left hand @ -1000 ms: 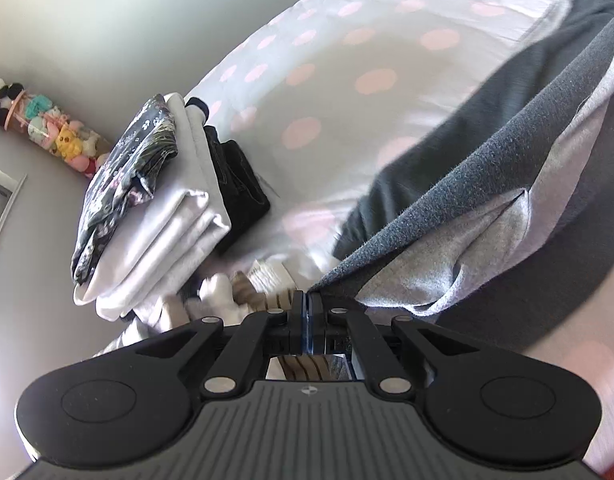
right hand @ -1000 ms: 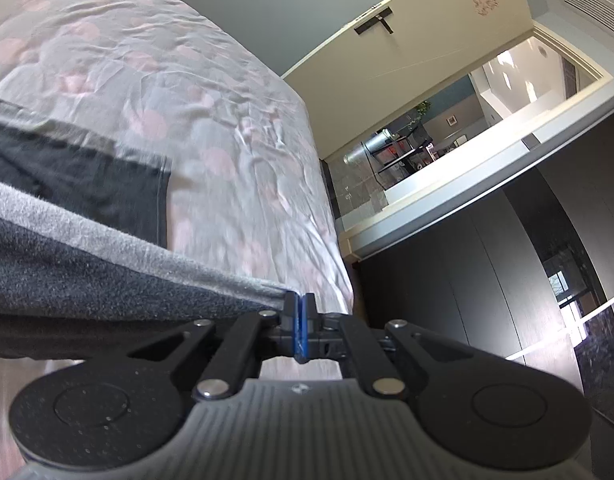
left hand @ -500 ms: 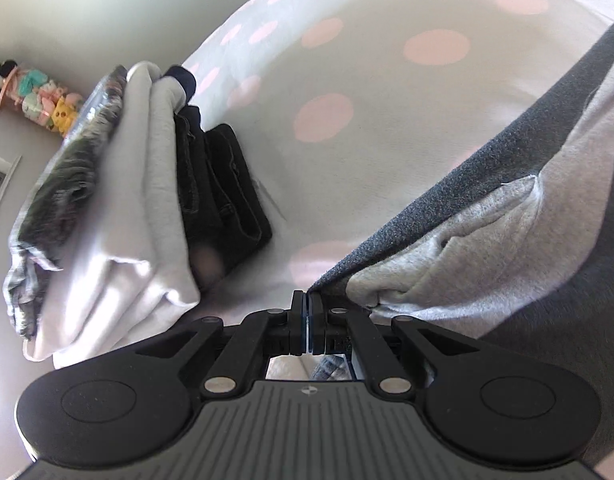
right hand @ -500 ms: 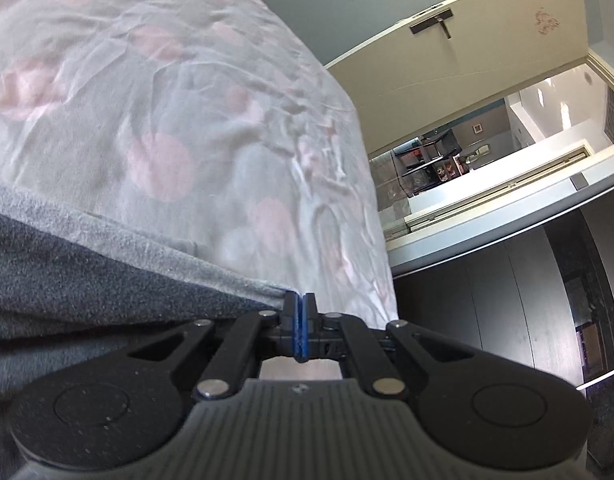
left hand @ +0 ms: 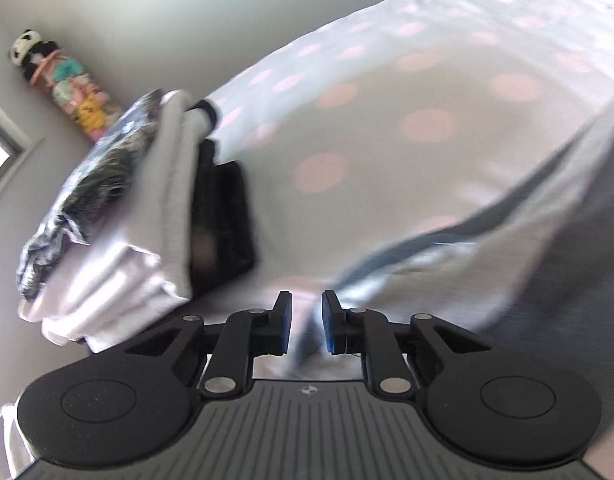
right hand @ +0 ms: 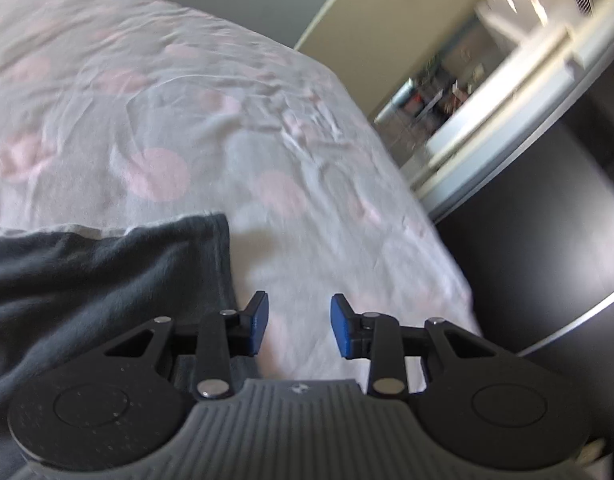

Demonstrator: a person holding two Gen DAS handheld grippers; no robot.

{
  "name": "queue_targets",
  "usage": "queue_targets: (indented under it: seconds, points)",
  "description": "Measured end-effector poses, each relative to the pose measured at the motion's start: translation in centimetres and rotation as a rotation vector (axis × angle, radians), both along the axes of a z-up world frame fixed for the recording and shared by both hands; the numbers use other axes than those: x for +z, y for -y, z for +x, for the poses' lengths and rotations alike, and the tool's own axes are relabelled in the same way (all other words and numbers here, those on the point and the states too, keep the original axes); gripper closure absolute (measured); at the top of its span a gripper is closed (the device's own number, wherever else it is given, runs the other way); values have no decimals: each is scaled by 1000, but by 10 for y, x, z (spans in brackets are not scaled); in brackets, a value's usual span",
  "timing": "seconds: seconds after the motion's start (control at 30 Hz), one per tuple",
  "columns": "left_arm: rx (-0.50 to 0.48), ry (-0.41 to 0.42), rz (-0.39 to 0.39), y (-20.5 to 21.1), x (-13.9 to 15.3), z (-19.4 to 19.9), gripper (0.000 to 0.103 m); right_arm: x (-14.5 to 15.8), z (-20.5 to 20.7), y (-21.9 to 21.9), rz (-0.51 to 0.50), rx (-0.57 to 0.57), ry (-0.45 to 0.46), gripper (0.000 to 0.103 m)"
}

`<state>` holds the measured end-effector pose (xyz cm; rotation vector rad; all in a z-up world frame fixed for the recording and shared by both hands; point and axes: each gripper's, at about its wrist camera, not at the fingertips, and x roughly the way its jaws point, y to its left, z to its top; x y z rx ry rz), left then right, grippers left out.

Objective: Fold clothes

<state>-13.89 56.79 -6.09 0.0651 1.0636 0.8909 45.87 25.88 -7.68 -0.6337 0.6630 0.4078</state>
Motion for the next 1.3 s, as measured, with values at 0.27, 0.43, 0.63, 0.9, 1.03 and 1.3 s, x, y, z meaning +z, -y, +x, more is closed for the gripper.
queue_targets:
  seconds: [0.27,0.43,0.63,0.9,1.03,1.3]
  points:
    - [-37,55,-105,47,-17,18,82,-36,-2,87,453,-220,-320,67]
    - [33,85,-150,58,-27,11,78,-62,2,92,534,-255,-383,67]
    - [70,116,-176,68,-36,3,78,-66,-6,94,568,-192,-306,100]
    - [65,144,-166,87,-37,-1,72,-76,-7,123,511,-256,-258,96]
    - [-15,224,-170,111,-29,3,65,-61,-36,116,503,-204,-181,82]
    - [-299,281,-141,183,-41,44,52,-42,-171,75,560,198,-326,82]
